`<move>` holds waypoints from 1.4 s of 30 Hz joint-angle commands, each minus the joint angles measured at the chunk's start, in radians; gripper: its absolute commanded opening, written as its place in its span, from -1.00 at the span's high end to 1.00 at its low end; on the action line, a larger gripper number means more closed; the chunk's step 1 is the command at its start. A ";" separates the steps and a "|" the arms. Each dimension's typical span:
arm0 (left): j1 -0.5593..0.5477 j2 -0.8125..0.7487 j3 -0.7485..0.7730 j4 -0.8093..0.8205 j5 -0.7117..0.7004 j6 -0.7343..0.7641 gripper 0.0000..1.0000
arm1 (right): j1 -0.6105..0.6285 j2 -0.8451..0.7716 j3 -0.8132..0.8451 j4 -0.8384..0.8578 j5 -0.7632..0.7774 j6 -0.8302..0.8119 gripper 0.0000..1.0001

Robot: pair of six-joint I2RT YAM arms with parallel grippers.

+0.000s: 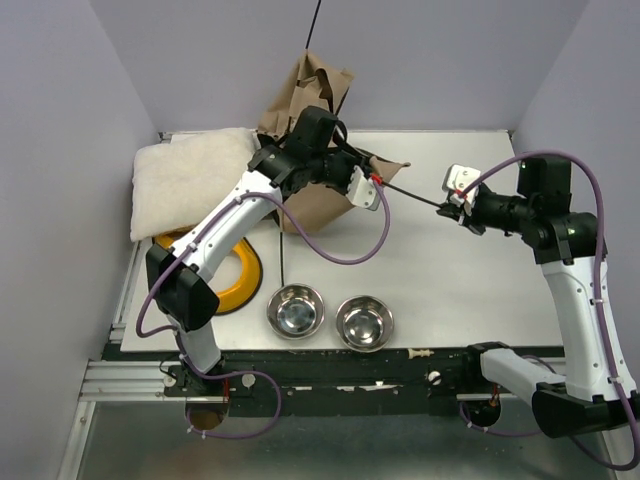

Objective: Set up the pet tent

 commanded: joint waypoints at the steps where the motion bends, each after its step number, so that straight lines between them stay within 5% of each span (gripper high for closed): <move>1: -0.128 -0.011 0.044 0.061 0.072 -0.048 0.74 | 0.016 0.021 0.013 0.028 -0.104 -0.005 0.99; 12: -0.290 0.049 0.124 0.178 0.055 -0.168 0.96 | 0.067 0.056 -0.003 0.100 -0.115 0.047 0.99; 27: -0.393 0.058 0.137 0.129 0.052 -0.174 1.00 | 0.156 0.073 0.009 0.205 -0.094 0.205 0.98; 30: -0.335 0.030 0.115 0.074 0.045 -0.143 1.00 | 0.153 0.018 -0.013 0.153 0.004 0.206 0.05; 33: -0.271 0.021 0.110 -0.006 0.038 -0.068 1.00 | 0.119 -0.057 -0.060 0.137 0.074 0.199 -0.20; 42: -0.166 0.000 0.080 -0.068 0.020 0.021 1.00 | -0.042 -0.056 0.035 -0.112 0.118 0.033 0.11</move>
